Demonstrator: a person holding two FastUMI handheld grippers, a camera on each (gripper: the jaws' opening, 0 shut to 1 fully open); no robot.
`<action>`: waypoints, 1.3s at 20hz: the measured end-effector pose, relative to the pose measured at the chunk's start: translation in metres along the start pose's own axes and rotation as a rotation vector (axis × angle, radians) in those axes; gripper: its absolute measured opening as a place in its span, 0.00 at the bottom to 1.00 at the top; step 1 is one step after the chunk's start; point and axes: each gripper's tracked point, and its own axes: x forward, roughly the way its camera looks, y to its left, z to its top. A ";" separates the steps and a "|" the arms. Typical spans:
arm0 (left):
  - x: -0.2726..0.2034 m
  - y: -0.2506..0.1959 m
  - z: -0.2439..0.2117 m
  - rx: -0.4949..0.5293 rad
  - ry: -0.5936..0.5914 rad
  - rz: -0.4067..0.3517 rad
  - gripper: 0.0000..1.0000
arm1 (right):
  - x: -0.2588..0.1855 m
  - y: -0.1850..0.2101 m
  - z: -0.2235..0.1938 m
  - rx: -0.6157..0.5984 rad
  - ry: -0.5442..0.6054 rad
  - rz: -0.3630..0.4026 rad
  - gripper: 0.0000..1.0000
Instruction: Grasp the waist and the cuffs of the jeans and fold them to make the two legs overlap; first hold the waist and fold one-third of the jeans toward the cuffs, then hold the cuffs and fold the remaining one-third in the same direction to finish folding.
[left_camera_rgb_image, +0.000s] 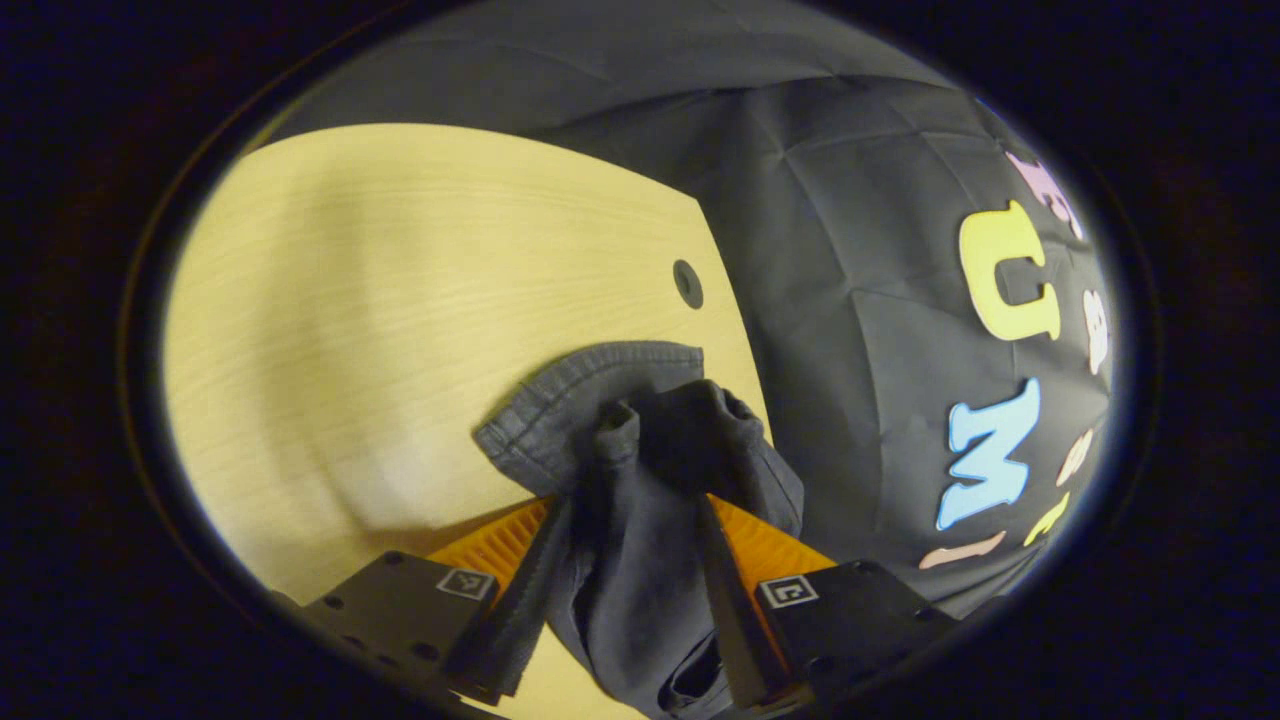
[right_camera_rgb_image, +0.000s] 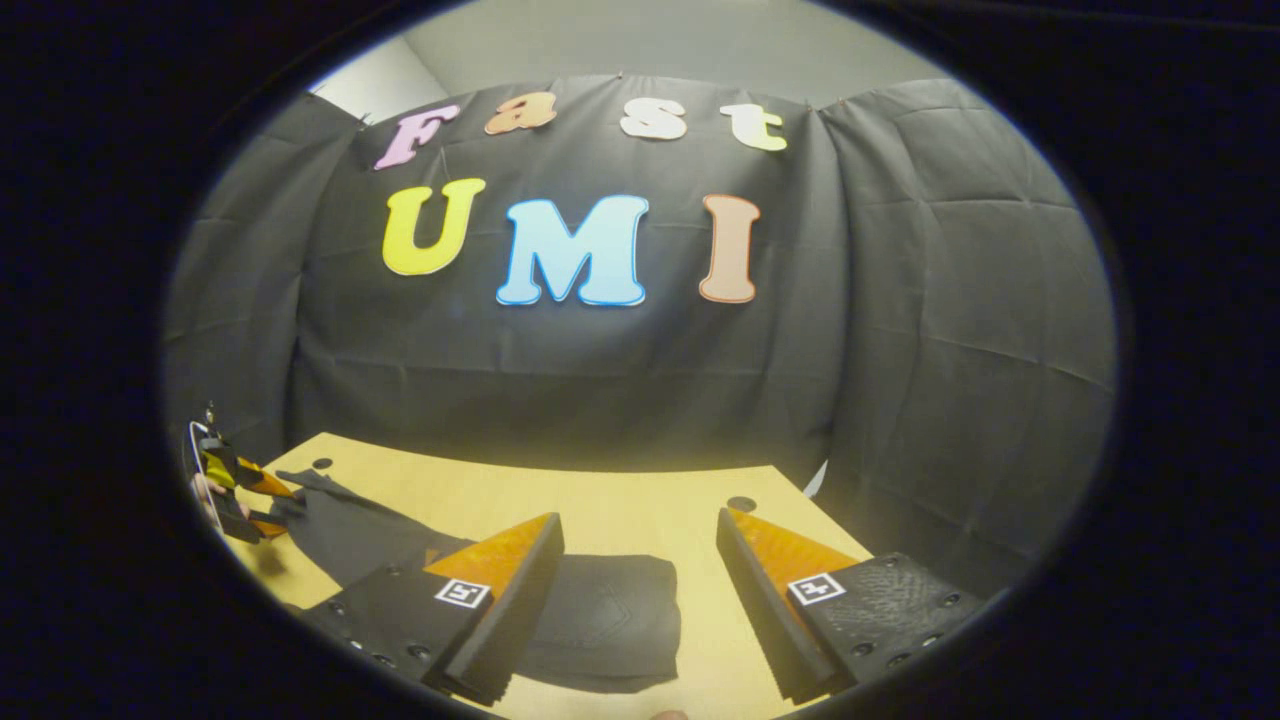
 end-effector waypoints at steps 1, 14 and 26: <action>0.005 -0.001 -0.002 -0.003 0.001 -0.009 0.77 | 0.001 0.000 0.000 0.001 0.002 -0.002 0.93; -0.021 -0.016 0.003 -0.043 -0.050 -0.037 0.11 | -0.012 -0.012 0.009 -0.003 -0.018 0.001 0.92; -0.118 -0.224 -0.142 0.271 -0.106 -0.316 0.11 | -0.009 -0.012 0.028 -0.028 -0.084 0.243 0.92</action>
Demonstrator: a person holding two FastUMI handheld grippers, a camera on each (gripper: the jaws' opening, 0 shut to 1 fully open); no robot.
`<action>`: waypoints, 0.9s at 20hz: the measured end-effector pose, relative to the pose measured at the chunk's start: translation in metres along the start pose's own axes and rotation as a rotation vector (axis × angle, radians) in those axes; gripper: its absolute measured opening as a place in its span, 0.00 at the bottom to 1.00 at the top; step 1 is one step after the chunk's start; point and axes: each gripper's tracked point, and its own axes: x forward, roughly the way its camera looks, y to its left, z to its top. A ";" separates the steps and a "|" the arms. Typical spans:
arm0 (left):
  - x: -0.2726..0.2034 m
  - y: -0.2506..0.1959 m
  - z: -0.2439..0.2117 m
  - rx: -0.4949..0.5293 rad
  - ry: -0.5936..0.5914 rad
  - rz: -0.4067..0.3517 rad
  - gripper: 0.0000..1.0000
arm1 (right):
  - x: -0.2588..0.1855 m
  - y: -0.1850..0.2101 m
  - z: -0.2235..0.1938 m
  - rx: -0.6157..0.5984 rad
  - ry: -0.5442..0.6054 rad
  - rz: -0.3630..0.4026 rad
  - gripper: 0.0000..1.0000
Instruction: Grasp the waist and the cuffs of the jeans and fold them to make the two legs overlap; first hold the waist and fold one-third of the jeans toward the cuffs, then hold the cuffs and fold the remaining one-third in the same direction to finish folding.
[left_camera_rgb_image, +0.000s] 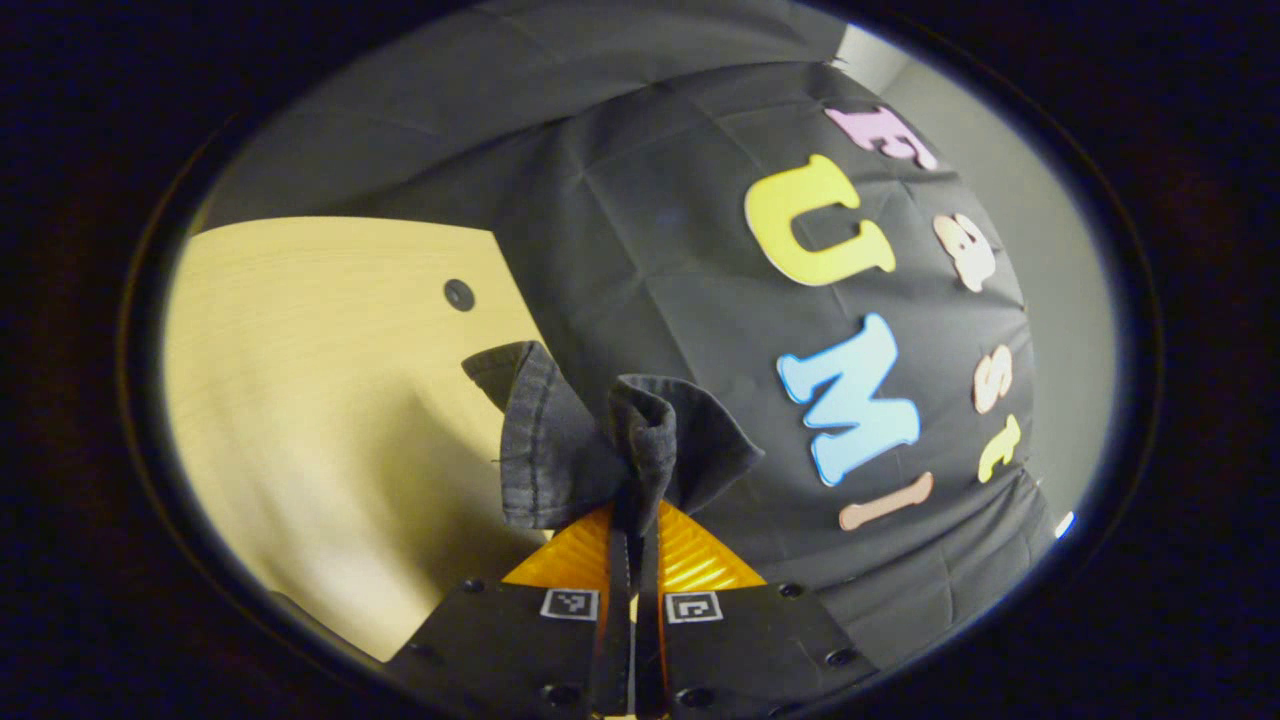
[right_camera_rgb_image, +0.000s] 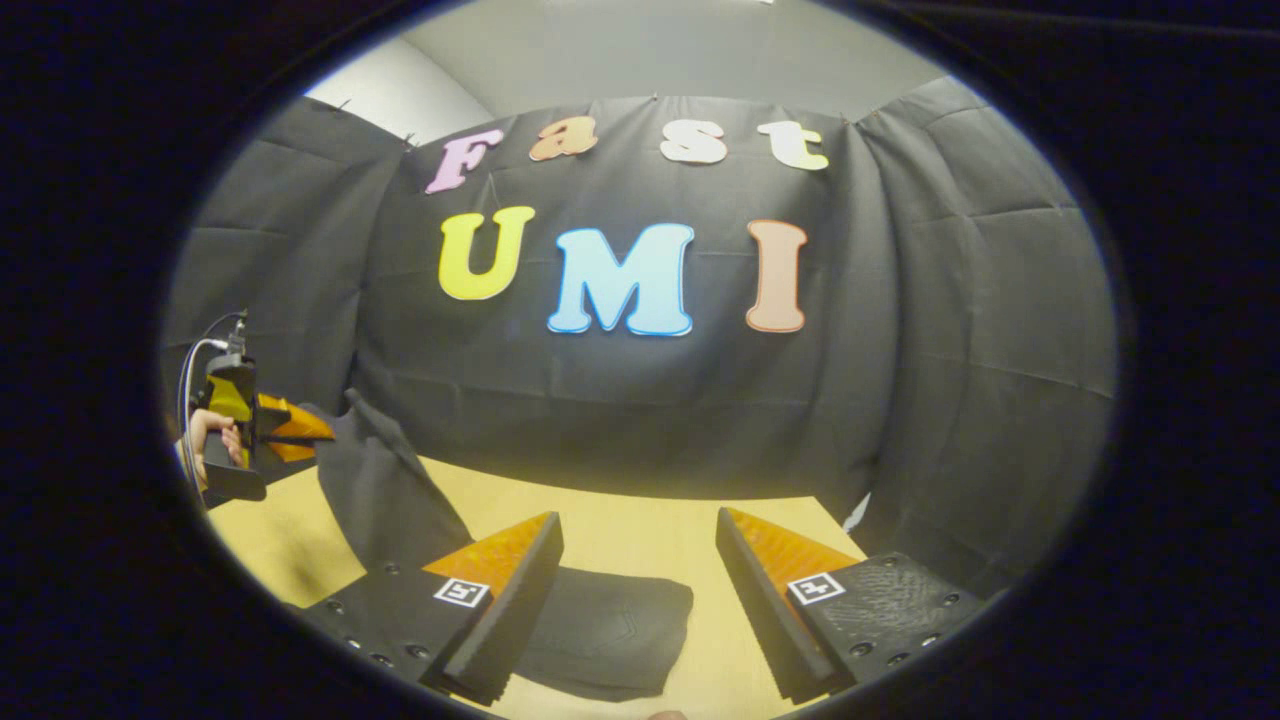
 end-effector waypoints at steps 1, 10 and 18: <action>-0.001 -0.020 -0.022 0.035 0.017 -0.017 0.11 | -0.001 -0.004 0.001 0.002 -0.005 0.022 0.92; 0.040 -0.087 -0.280 0.311 0.250 -0.004 0.10 | -0.011 -0.053 -0.024 0.007 0.013 0.149 0.92; 0.052 -0.028 -0.385 0.451 0.353 0.114 0.11 | -0.019 -0.066 -0.039 0.020 0.041 0.162 0.92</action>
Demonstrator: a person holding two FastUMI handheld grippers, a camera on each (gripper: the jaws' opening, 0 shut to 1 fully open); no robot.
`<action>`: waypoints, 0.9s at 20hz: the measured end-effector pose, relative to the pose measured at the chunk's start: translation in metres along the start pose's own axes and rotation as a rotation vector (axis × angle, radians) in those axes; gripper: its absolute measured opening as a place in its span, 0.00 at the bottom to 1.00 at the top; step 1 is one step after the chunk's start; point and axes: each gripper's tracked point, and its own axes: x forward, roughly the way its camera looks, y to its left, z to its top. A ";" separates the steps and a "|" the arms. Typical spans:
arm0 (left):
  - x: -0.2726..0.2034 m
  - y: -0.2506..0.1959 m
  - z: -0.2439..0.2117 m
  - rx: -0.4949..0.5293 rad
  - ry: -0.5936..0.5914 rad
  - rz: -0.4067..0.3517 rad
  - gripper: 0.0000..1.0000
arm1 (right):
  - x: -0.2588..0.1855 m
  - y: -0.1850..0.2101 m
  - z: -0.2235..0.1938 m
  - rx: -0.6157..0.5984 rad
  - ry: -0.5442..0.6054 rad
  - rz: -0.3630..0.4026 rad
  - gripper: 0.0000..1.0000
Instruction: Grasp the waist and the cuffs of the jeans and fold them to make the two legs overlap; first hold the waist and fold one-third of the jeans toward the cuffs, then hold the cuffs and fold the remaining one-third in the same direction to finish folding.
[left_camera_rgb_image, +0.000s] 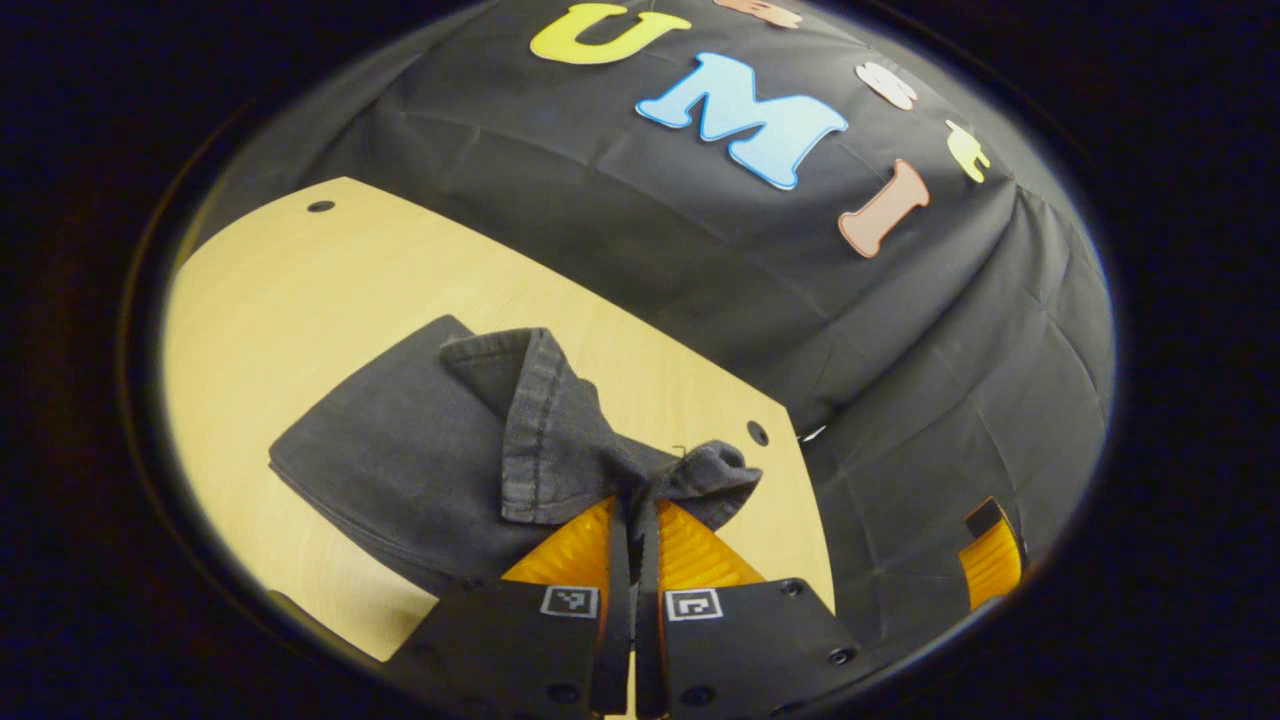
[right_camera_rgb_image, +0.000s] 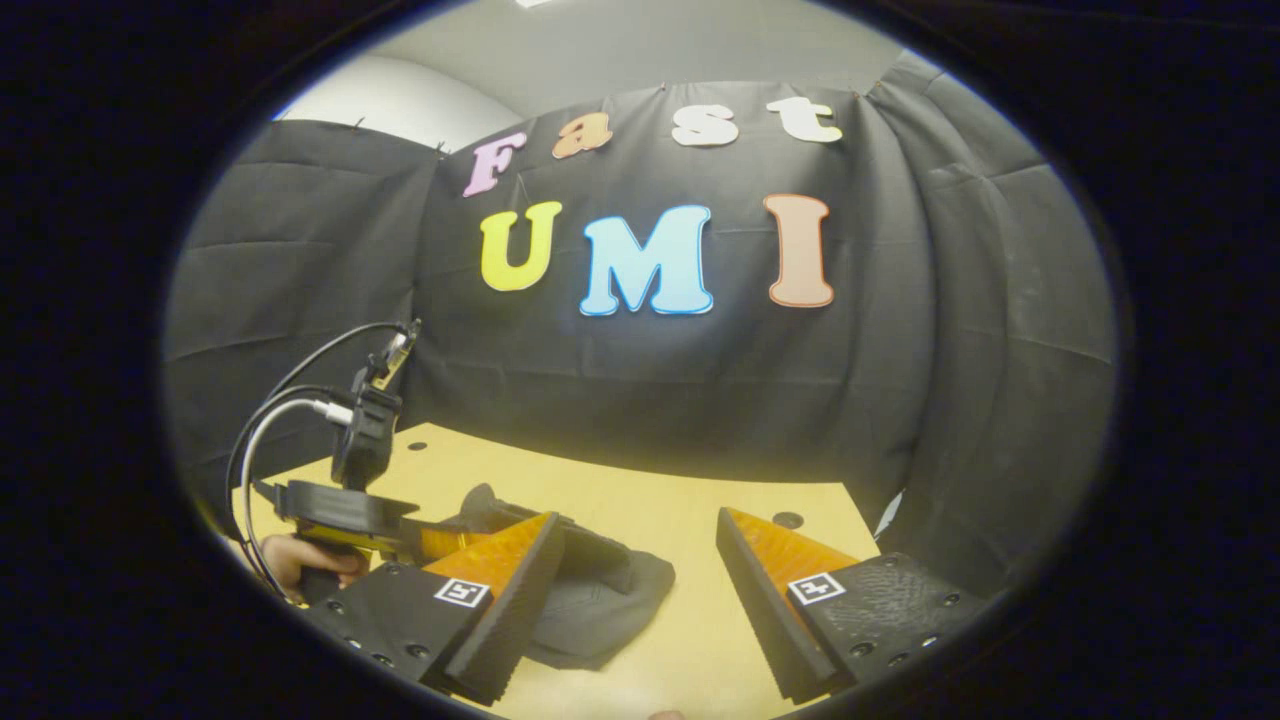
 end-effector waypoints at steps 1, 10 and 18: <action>-0.002 0.003 -0.003 -0.008 0.006 -0.002 0.11 | 0.000 0.002 -0.003 0.003 0.008 0.001 0.92; -0.023 -0.024 -0.026 0.076 0.060 -0.074 0.92 | -0.005 0.016 0.005 0.018 -0.001 -0.028 0.92; -0.120 -0.053 0.032 0.271 -0.152 -0.091 0.93 | -0.027 0.012 0.035 0.043 -0.089 -0.116 0.92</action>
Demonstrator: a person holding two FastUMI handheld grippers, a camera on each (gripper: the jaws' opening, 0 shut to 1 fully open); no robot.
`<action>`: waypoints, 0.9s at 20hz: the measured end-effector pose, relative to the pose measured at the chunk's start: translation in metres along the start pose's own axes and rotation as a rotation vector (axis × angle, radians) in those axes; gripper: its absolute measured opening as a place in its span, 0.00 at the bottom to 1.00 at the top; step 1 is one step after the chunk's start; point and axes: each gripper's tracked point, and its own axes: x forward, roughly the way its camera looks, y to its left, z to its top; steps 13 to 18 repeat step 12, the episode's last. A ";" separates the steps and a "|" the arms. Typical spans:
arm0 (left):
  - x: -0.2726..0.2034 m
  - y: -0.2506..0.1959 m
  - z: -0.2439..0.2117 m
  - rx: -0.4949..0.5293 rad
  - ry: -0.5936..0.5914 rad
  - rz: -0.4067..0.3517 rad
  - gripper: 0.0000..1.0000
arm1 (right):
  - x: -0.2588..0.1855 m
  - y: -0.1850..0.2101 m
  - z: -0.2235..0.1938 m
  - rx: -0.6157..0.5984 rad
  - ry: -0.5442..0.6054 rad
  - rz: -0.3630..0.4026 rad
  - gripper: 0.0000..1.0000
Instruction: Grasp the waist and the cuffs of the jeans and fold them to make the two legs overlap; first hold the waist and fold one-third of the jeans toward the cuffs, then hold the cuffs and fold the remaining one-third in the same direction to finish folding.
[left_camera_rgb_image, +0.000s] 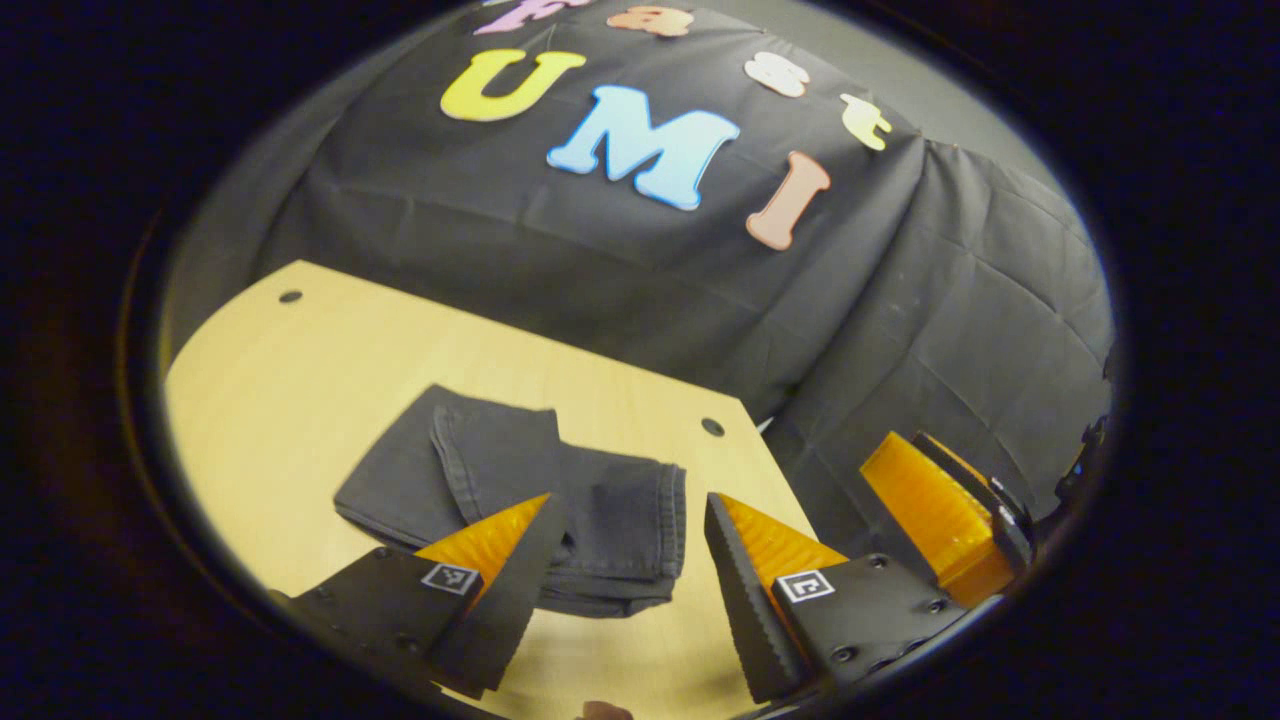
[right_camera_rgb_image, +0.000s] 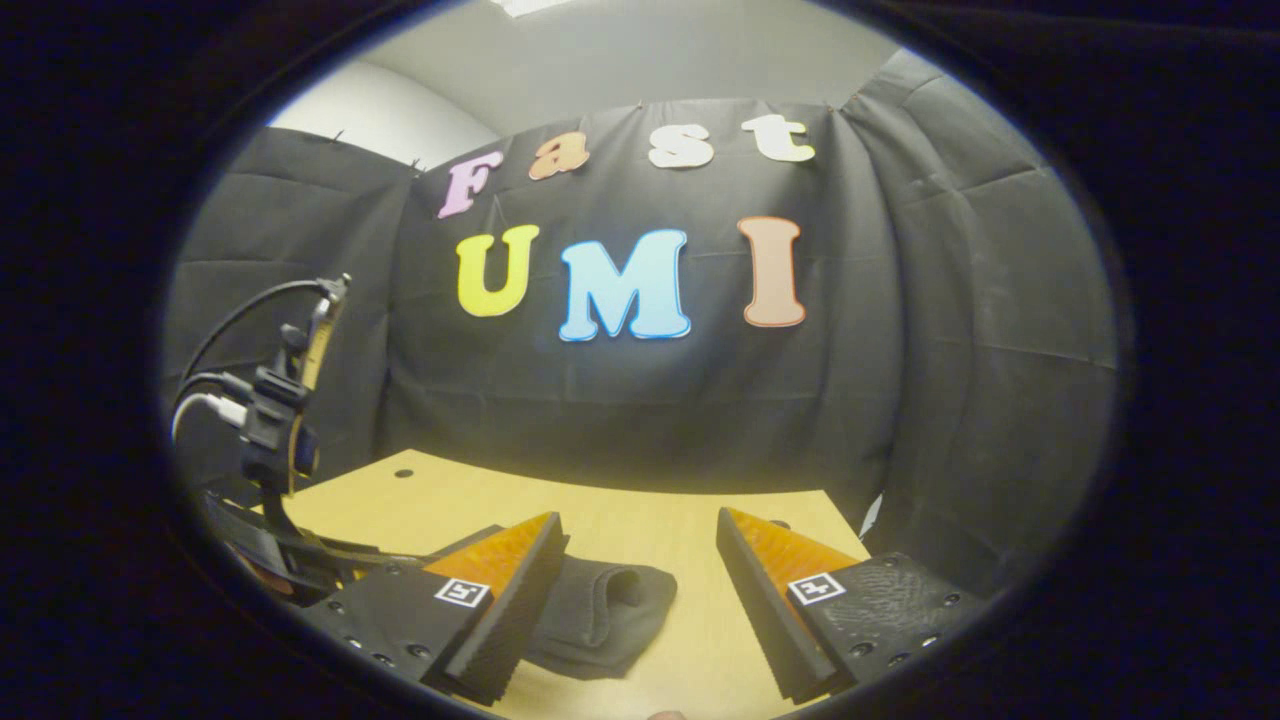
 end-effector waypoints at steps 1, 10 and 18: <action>-0.012 0.002 0.017 0.029 -0.050 0.018 0.93 | -0.003 -0.001 0.001 -0.004 -0.009 -0.016 0.92; -0.086 0.037 0.103 0.326 -0.358 0.211 0.95 | -0.040 -0.027 0.011 -0.050 -0.066 -0.217 0.93; -0.092 0.040 0.106 0.334 -0.374 0.217 0.94 | -0.047 -0.035 0.013 -0.055 -0.074 -0.255 0.94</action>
